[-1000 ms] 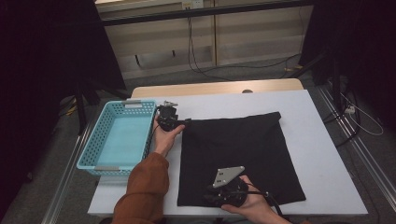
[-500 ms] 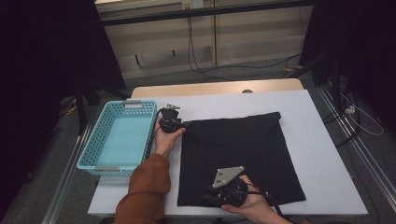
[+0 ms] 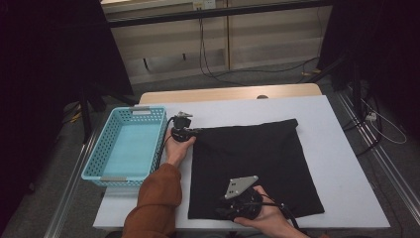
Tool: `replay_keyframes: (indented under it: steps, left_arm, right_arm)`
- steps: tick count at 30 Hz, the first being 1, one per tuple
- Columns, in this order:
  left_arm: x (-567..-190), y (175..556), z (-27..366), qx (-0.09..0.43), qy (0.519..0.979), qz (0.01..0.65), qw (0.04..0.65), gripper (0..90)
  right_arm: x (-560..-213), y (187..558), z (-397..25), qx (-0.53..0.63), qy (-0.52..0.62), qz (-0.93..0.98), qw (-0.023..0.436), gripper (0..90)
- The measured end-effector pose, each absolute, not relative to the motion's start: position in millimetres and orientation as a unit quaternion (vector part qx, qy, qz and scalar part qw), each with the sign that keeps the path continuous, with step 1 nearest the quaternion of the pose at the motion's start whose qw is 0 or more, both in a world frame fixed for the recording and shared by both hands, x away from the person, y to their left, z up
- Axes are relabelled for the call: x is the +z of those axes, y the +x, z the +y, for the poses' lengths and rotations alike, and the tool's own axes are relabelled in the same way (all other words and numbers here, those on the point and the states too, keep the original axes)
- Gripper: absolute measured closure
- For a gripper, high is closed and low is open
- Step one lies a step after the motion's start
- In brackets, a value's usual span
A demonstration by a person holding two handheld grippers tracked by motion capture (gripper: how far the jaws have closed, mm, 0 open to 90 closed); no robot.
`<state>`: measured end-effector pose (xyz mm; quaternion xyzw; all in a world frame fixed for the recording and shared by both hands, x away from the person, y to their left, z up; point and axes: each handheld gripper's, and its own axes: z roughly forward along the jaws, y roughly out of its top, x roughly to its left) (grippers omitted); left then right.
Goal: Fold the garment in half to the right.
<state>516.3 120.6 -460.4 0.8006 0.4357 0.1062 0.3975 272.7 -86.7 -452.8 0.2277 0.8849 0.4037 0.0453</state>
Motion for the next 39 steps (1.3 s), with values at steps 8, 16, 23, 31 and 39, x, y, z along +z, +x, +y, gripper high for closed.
replay_keyframes:
  steps: [8, 16, 23, 31, 39]
  left_arm:
    - [-455.2, 513.8, 122.3, 0.108, 0.783, 0.449, 0.416, 85.8]
    - [-452.4, 512.9, 122.3, 0.11, 0.786, 0.447, 0.412, 85.8]
    - [-449.4, 512.3, 123.1, 0.112, 0.782, 0.449, 0.418, 85.8]
    - [-451.8, 513.2, 122.3, 0.109, 0.775, 0.459, 0.421, 85.7]
    - [-446.2, 512.7, 124.4, 0.109, 0.769, 0.461, 0.429, 85.7]
  right_arm:
    - [-444.3, 272.5, -65.8, 0.416, 0.221, 0.88, 0.052, 52.8]
    - [-445.3, 274.2, -26.1, 0.409, 0.183, 0.893, 0.038, 50.1]
    - [-454.0, 273.6, -5.6, 0.396, 0.173, 0.901, 0.033, 41.9]
    - [-454.7, 263.4, 1.9, 0.378, 0.17, 0.907, 0.071, 53.8]
    - [-452.4, 265.9, -0.4, 0.373, 0.182, 0.906, 0.079, 80.0]
